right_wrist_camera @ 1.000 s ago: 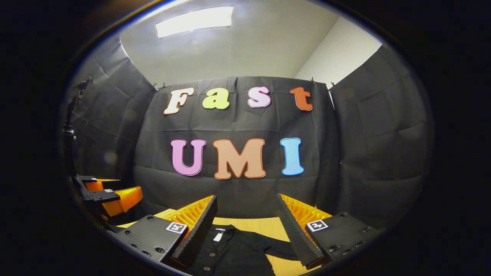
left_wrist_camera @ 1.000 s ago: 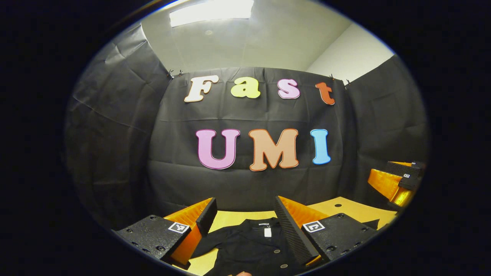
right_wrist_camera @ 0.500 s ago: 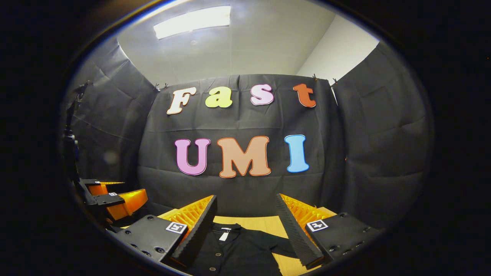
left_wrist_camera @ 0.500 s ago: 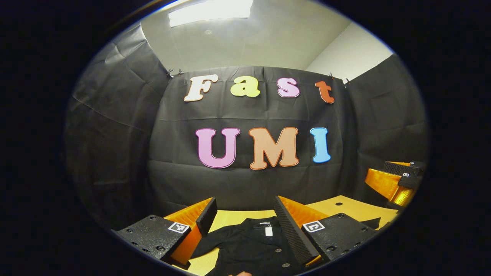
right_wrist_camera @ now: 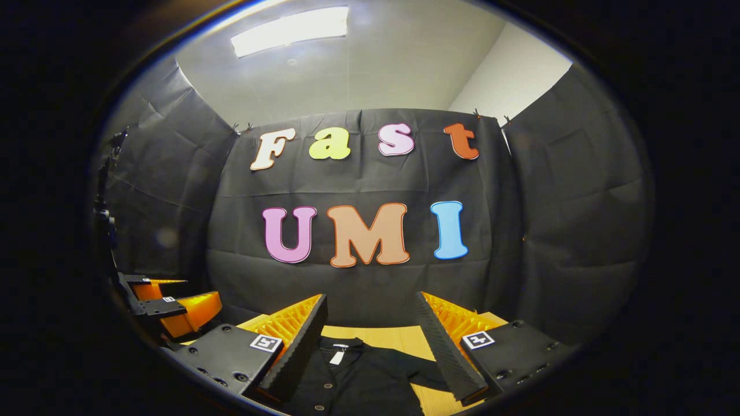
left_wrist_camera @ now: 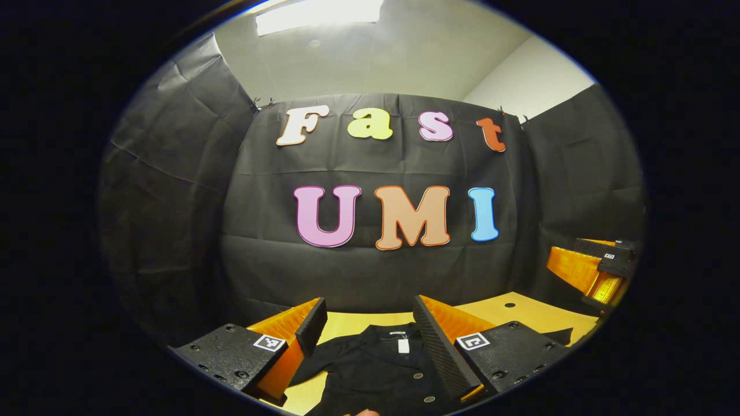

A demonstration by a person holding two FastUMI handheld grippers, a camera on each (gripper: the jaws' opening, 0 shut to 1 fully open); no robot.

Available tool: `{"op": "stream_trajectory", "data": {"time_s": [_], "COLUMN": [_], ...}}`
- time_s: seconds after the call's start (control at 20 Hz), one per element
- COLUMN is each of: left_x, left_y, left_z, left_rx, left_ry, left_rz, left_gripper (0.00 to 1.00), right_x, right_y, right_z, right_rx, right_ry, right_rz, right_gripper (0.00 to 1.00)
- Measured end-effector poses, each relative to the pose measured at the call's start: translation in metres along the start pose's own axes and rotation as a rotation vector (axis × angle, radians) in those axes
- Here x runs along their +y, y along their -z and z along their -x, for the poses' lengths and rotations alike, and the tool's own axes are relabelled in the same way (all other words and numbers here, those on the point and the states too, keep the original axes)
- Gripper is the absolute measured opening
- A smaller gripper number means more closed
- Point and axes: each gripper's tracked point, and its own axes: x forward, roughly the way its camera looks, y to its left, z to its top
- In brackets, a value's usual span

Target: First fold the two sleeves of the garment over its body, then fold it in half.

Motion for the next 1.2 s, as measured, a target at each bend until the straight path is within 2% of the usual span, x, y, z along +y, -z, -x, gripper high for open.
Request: {"op": "stream_trajectory", "data": {"time_s": [0.1, 0.45, 0.6, 0.75, 0.9, 1.2], "left_x": [-0.001, -0.009, -0.009, -0.009, -0.011, -0.021], "left_y": [0.002, 0.005, 0.005, 0.006, 0.008, 0.006], "left_z": [-0.002, -0.003, -0.003, -0.006, -0.012, -0.027], "left_rx": [0.006, 0.016, 0.015, 0.017, 0.022, 0.02], "left_ry": [-0.008, -0.01, -0.016, -0.032, -0.049, -0.076], "left_rz": [0.003, -0.003, -0.001, 0.008, 0.013, -0.003], "left_gripper": [0.92, 0.91, 0.91, 0.91, 0.92, 0.91], "right_x": [0.0, -0.008, -0.009, -0.015, -0.032, -0.092], "right_y": [0.004, 0.003, 0.006, 0.009, 0.014, 0.035], "right_z": [-0.001, -0.005, -0.011, -0.019, -0.028, -0.048], "right_rx": [0.009, 0.014, 0.023, 0.038, 0.056, 0.107], "right_ry": [-0.009, -0.012, -0.018, -0.025, -0.012, 0.063], "right_rz": [0.008, 0.003, 0.009, 0.024, 0.037, 0.084], "right_gripper": [0.94, 0.94, 0.99, 0.94, 0.97, 0.95]}}
